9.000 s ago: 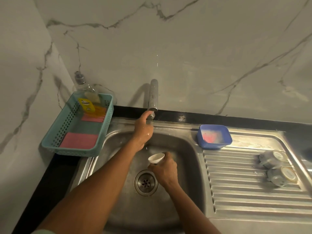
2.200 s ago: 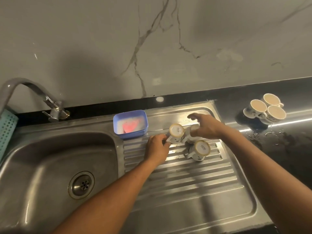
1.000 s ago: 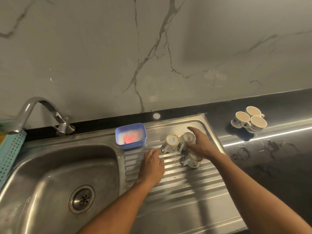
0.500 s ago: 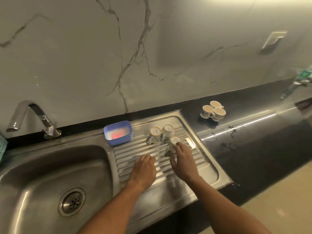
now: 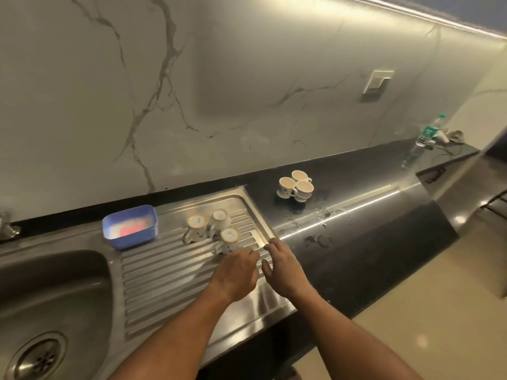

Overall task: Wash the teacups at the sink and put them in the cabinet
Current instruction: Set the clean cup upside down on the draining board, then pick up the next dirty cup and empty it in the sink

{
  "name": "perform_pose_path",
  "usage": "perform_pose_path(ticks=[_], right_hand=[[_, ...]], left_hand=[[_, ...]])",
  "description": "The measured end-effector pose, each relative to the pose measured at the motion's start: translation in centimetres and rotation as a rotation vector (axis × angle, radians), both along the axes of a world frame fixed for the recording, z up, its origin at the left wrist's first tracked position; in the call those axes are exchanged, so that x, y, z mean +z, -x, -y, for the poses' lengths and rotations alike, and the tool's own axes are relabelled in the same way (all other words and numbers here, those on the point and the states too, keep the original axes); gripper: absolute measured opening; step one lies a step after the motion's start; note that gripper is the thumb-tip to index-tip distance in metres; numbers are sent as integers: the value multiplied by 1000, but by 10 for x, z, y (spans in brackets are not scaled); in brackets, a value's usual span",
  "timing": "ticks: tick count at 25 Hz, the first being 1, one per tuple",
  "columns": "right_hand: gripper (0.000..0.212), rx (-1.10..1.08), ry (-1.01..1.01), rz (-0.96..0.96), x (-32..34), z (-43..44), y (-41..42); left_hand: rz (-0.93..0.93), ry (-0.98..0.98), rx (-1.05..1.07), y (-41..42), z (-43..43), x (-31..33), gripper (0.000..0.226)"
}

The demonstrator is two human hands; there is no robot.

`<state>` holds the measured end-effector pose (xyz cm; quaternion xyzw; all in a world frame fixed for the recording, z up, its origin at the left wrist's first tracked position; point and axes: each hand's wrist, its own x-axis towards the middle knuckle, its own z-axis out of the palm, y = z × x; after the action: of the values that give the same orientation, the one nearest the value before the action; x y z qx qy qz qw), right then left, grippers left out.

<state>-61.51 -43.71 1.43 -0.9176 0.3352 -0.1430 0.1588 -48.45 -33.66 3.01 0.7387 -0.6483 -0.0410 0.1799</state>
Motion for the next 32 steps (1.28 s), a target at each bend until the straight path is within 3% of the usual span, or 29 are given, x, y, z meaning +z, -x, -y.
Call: perform_pose_path(ticks=[5, 10, 15, 23, 28, 32], right_hand=[[27, 77, -37, 50, -16, 125, 23], [36, 137, -97, 73, -13, 229, 49], [37, 18, -235, 158, 0, 310, 44], [67, -133, -449, 207, -12, 346, 6], [65, -193, -410, 260, -27, 343, -10], [72, -215, -491, 329, -31, 336, -12]], left_hand=[[-41, -42, 161, 41, 117, 0, 22], [-227, -100, 383, 83, 218, 3, 22], [-317, -146, 504, 98, 278, 15, 59], [-395, -204, 583, 86, 321, 16, 68], [-393, -237, 609, 81, 327, 0, 57], [-386, -220, 607, 80, 318, -4, 46]])
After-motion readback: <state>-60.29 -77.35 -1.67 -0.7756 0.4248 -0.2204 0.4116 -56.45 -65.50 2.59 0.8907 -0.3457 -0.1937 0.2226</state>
